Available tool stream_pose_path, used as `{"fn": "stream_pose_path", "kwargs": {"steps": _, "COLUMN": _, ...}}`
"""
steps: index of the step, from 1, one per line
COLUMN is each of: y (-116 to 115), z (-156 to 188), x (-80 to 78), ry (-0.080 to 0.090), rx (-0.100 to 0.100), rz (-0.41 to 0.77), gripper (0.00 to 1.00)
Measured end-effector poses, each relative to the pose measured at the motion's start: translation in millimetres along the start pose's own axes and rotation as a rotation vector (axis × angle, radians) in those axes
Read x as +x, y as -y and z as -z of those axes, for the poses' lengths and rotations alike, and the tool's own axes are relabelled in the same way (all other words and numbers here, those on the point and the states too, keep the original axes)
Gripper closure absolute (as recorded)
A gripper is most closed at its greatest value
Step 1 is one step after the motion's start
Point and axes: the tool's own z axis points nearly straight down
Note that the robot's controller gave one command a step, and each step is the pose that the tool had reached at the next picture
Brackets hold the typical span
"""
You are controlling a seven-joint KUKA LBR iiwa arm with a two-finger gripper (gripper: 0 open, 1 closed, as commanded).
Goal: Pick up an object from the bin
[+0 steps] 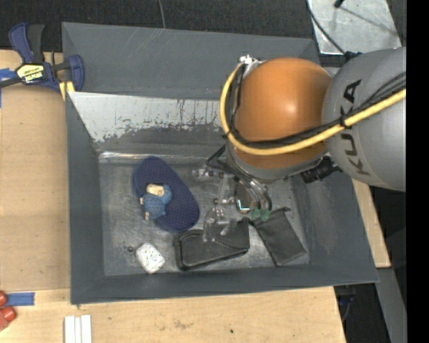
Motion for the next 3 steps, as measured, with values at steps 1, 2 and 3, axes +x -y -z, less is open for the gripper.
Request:
{"fn": "stream_pose_path", "kwargs": {"steps": 1, "y": -15.2, "z": -111.8, "x": -49.1, "ry": 0.002, "rx": 0.0, "rz": 0.11, "gripper": 0.0}}
{"fn": "stream_pose_path", "kwargs": {"steps": 2, "y": 24.4, "z": -128.3, "x": -65.3, "ry": 0.011, "rx": 0.0, "rz": 0.304, "gripper": 0.0}}
{"fn": "stream_pose_path", "kwargs": {"steps": 3, "y": -35.6, "z": -125.0, "x": -89.0, "ry": 0.012, "rx": -0.001, "rz": 0.514, "gripper": 0.0}}
